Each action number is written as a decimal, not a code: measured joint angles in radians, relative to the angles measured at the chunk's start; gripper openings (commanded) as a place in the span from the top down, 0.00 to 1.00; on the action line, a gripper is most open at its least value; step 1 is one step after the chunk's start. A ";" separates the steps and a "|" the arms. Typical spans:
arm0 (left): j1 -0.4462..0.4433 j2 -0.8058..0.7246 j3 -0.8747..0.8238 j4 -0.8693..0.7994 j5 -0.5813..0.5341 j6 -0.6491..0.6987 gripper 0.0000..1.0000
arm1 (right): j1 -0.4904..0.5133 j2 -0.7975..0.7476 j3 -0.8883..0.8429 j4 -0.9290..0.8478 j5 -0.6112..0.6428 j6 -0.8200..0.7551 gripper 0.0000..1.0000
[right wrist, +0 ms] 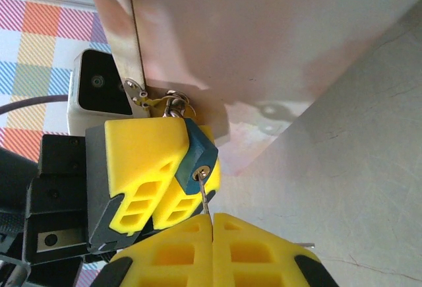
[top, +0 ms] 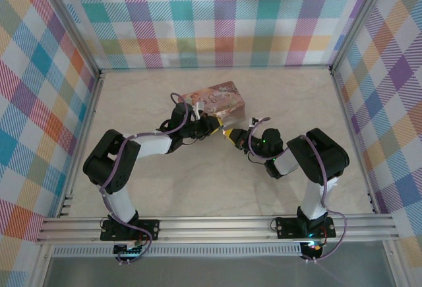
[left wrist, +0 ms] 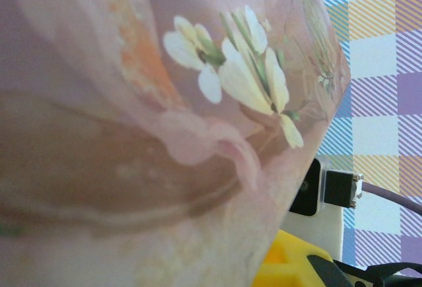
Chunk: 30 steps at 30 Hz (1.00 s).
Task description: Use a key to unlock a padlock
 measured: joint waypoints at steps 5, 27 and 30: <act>0.000 0.001 -0.004 0.009 0.000 0.000 0.91 | -0.009 0.007 0.000 0.006 -0.003 0.051 1.00; 0.007 0.003 -0.019 0.047 0.005 -0.008 0.91 | -0.022 0.051 0.047 0.010 -0.048 0.221 1.00; 0.007 0.003 -0.019 0.049 0.006 -0.008 0.91 | -0.022 0.053 0.050 0.010 -0.048 0.251 1.00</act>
